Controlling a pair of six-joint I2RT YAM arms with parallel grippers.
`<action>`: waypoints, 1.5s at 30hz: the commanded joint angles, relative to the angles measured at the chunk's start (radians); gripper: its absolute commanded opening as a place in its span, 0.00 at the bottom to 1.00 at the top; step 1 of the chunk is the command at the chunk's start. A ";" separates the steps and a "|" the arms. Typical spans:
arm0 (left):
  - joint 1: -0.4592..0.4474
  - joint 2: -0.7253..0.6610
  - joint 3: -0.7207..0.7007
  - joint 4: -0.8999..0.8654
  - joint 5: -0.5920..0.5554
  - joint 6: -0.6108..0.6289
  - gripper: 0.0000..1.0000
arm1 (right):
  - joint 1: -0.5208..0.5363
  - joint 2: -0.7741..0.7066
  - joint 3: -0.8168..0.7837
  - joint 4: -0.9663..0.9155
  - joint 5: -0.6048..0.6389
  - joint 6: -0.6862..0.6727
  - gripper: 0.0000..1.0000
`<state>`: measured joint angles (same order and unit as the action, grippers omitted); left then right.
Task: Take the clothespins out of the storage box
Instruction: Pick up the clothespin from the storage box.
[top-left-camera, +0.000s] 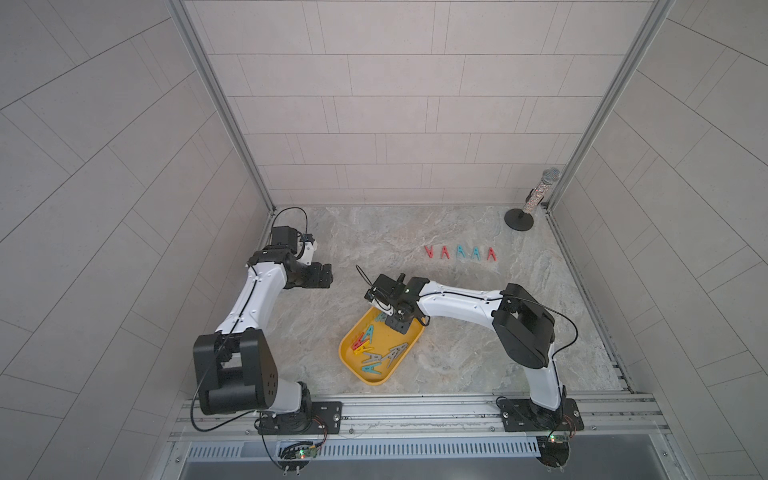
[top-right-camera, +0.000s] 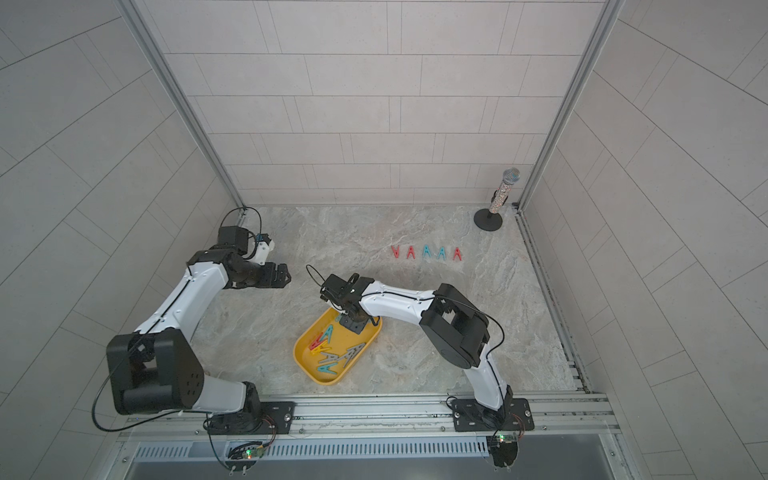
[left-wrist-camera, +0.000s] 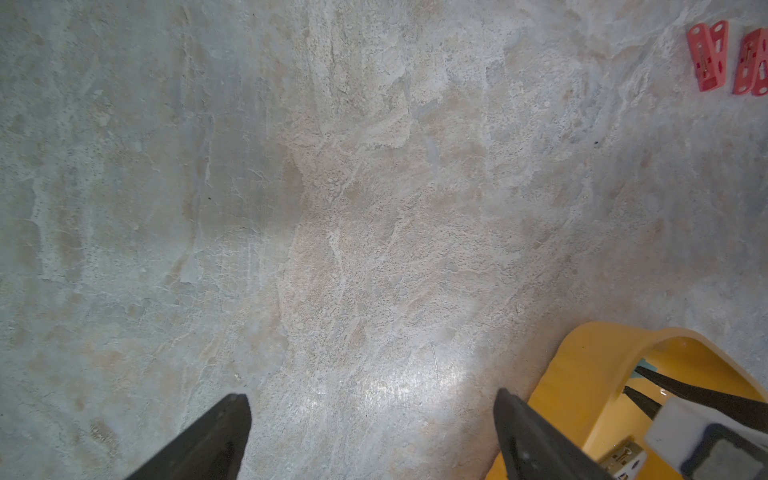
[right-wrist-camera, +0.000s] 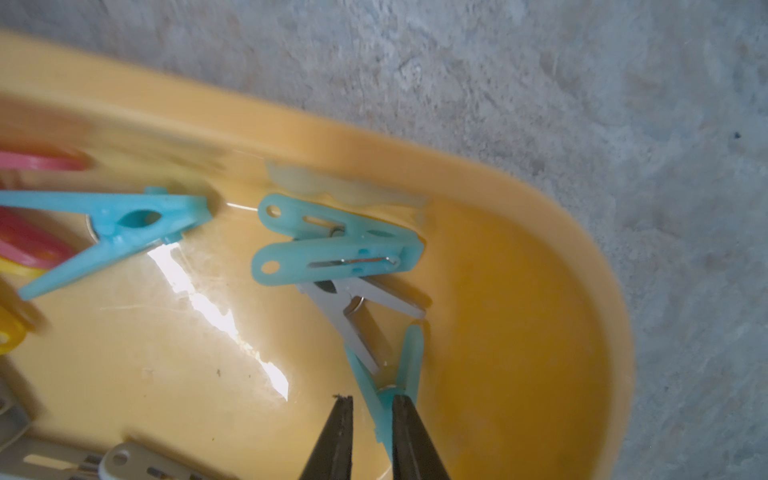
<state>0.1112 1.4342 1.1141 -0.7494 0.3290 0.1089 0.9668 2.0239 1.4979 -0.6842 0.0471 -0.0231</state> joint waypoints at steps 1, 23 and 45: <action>0.005 -0.009 0.003 -0.003 0.003 0.003 0.99 | 0.004 0.036 0.017 -0.014 0.023 -0.007 0.22; 0.007 -0.009 0.003 -0.005 0.009 0.003 0.99 | 0.004 0.003 0.003 0.002 -0.028 0.017 0.23; 0.007 0.000 0.004 -0.008 0.011 0.002 0.99 | 0.005 -0.087 -0.070 -0.106 -0.124 0.446 0.43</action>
<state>0.1112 1.4342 1.1141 -0.7494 0.3363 0.1089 0.9672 1.9224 1.4357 -0.7559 -0.0826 0.3622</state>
